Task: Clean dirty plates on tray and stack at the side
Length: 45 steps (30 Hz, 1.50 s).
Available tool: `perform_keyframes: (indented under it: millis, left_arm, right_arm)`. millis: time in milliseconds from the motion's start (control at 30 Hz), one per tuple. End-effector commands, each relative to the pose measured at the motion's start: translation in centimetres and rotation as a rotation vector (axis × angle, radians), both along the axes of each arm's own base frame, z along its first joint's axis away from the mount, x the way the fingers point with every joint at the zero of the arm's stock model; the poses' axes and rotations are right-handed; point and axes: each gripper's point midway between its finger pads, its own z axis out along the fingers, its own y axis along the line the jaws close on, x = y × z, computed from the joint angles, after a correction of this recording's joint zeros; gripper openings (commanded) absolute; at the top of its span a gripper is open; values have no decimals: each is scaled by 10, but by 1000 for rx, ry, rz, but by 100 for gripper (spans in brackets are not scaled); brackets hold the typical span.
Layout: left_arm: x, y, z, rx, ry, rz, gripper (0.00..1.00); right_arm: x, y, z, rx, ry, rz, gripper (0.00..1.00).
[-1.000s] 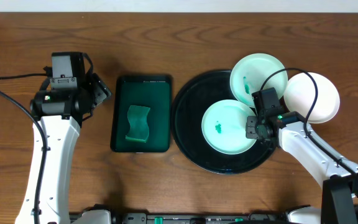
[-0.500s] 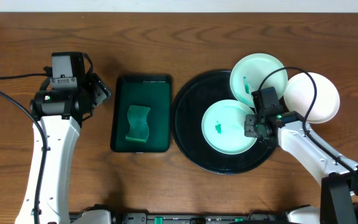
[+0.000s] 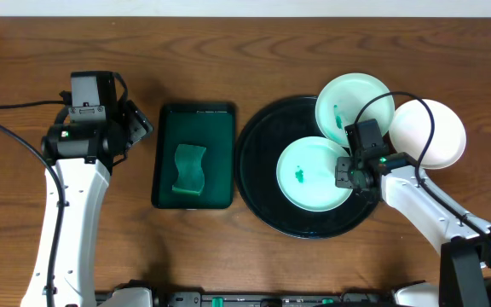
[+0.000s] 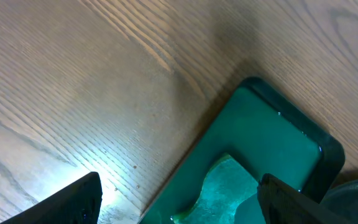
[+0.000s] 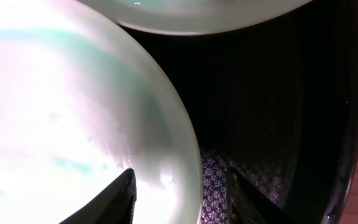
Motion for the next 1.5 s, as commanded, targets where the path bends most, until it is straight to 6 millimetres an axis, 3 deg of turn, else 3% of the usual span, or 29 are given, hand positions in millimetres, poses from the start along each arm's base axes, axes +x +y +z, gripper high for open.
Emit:
perform_keyframes:
  millis: [0,133,367,533,633,1033,1300,1367,1433,1467]
  left_arm:
    - [1,2,3,1,-7,14,81]
    - [1,2,3,1,-7,14,80]
    - [1,2,3,1,-7,14,81]
    - [1,2,3,1,-7,14,81]
    - [1,2,3,1,-7,14,80]
    - [1,2,3,1,-7,14,80]
    - [1,2,3,1,-8,15,81]
    - [-3,-10,-1,-61,14,-20,80]
    - [-19,-30,-10,-165,88,-67,80]
    - [-25,-34,-13,-190,116,-76,99]
  right_arm:
    - [-1,1,-2,1,10,4,43]
    - [-4,0,-3,-2,21,4,33]
    - [-3,0,-2,-1,17,4,25]
    - [-3,0,-2,-7,17,22,10]
    - [-3,0,-2,-7,17,22,9]
    - [-2,1,-2,-6,14,22,23]
    - [-1,1,-2,-4,9,21,24]
    - [-1,1,-2,-4,10,21,24]
    - [-1,1,-2,-4,10,22,24]
    - [-1,2,-2,0,11,23,24]
